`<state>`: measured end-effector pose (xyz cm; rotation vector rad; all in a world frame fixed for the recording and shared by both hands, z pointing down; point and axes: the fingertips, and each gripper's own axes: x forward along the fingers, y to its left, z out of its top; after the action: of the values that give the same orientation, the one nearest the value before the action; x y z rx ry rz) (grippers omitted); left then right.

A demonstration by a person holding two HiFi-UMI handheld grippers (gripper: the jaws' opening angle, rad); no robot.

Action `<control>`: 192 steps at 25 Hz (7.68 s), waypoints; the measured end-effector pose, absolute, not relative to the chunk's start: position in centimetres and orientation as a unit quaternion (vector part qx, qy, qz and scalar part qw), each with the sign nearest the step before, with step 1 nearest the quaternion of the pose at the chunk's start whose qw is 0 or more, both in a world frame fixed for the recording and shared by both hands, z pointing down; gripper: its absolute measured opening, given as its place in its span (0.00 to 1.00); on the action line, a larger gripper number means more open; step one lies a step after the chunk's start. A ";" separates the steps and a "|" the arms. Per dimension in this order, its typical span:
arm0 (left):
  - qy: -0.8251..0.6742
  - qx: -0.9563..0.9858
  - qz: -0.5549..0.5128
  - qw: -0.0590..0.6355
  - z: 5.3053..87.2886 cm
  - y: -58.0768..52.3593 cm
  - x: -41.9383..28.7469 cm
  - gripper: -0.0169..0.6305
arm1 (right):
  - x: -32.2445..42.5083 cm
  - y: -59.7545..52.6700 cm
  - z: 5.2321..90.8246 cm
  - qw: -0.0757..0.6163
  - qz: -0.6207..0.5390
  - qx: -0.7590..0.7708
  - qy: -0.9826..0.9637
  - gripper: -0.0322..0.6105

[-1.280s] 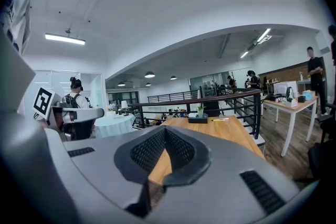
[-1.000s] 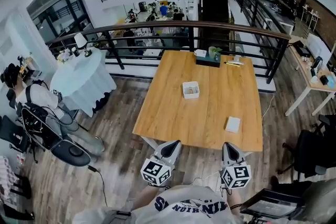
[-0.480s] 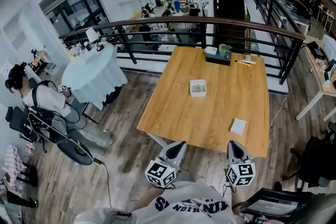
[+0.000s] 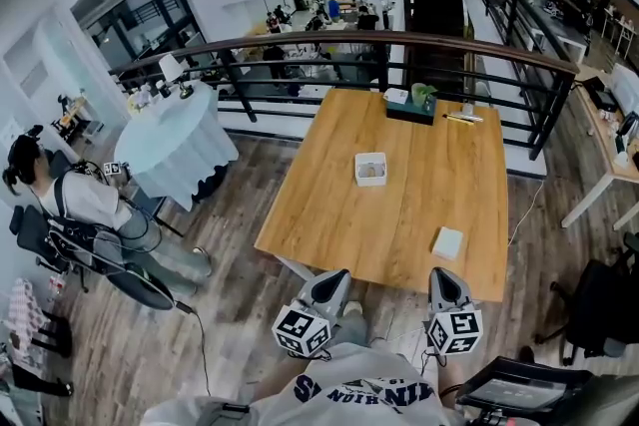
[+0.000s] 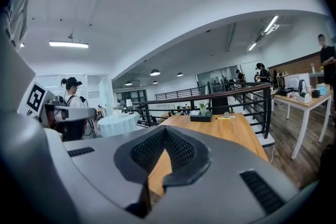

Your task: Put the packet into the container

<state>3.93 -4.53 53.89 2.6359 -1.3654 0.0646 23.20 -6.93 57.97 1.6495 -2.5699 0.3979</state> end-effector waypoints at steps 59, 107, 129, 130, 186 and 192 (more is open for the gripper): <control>-0.368 0.925 -0.011 0.093 53.2 -26.9 -7.1 0.02 | 11.9 -24.7 54.0 0.067 0.104 0.612 -0.781 0.06; -0.374 0.922 -0.010 0.097 53.9 -28.5 -2.3 0.02 | 25.7 -28.4 58.3 0.126 0.213 0.633 -0.733 0.07; -0.400 0.911 -0.003 0.098 53.9 -28.9 -3.5 0.02 | 28.2 -27.0 77.3 0.545 0.065 0.279 -0.788 0.71; -0.402 0.910 -0.003 0.098 54.0 -28.9 -3.5 0.02 | 28.2 -27.0 77.9 0.550 0.064 0.273 -0.787 0.72; -0.425 0.900 0.018 0.092 53.3 -30.1 -3.4 0.02 | 32.4 -25.1 97.0 0.704 0.112 0.112 -0.692 0.76; -0.423 0.901 0.018 0.092 53.5 -30.0 -3.5 0.02 | 32.6 -25.1 96.9 0.711 0.112 0.112 -0.685 0.76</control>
<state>-3.47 -30.02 53.52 2.6767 -1.2580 0.0524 32.58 -25.06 96.91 0.2478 -1.5189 0.2494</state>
